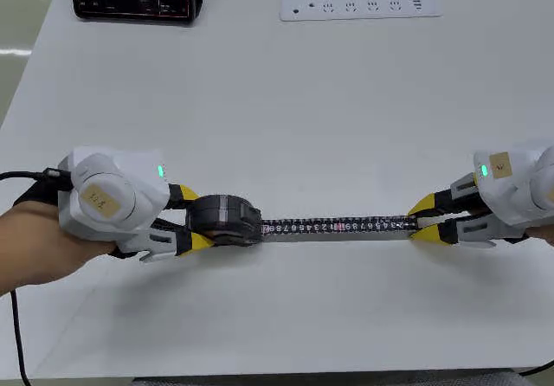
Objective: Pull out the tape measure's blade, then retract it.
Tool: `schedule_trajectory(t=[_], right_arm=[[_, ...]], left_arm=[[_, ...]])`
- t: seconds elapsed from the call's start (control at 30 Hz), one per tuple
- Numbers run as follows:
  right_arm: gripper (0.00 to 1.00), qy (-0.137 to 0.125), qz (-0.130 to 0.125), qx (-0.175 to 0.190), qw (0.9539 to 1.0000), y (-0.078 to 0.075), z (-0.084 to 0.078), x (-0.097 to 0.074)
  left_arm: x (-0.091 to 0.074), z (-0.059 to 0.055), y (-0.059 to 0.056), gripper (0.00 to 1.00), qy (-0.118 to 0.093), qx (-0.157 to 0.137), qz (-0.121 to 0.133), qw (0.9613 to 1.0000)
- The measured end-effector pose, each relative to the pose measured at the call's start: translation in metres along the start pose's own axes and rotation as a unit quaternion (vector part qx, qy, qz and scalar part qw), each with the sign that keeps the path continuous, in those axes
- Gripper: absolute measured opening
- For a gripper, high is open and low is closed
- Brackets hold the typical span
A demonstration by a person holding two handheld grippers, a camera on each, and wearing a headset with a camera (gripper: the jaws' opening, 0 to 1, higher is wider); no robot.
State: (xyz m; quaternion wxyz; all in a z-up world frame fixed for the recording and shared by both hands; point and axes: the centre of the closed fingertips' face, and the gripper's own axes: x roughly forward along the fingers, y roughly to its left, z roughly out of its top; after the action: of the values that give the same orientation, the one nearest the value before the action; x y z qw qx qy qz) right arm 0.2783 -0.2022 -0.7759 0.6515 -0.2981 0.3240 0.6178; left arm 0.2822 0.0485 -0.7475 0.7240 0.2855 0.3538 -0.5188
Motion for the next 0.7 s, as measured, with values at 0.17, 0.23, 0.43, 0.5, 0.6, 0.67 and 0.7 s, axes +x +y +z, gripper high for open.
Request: schedule_trajectory(t=[0.17, 0.23, 0.43, 0.5, 0.6, 0.67, 0.7], right_arm=[[0.09, 0.007, -0.003, 0.002, 1.0, -0.001, -0.009, -0.007], [0.09, 0.011, -0.003, 0.001, 0.9999, 0.0, -0.01, -0.008], [0.09, 0.02, -0.006, 0.003, 0.9998, -0.001, -0.017, -0.013], [0.09, 0.023, -0.006, 0.004, 0.9997, -0.001, -0.019, -0.015], [0.09, 0.028, -0.006, 0.004, 0.9996, -0.001, -0.022, -0.017], [0.09, 0.032, -0.007, 0.005, 0.9994, -0.001, -0.024, -0.019], [0.09, 0.033, -0.007, 0.007, 0.9994, -0.001, -0.025, -0.02]], left_arm=[[0.0, 0.001, 0.0, 0.24, 0.0, 0.0, 0.001, 1.0], [0.0, 0.0, 0.0, 0.24, 0.001, 0.0, 0.001, 1.0], [0.0, 0.001, 0.0, 0.24, 0.001, 0.0, 0.0, 1.0], [0.0, 0.0, 0.0, 0.24, 0.001, 0.0, 0.001, 1.0], [0.0, 0.0, 0.0, 0.24, 0.001, 0.0, 0.001, 1.0], [0.0, 0.001, 0.001, 0.24, 0.001, 0.0, 0.001, 1.0], [0.0, 0.001, 0.001, 0.24, 0.0, 0.0, 0.001, 1.0]])
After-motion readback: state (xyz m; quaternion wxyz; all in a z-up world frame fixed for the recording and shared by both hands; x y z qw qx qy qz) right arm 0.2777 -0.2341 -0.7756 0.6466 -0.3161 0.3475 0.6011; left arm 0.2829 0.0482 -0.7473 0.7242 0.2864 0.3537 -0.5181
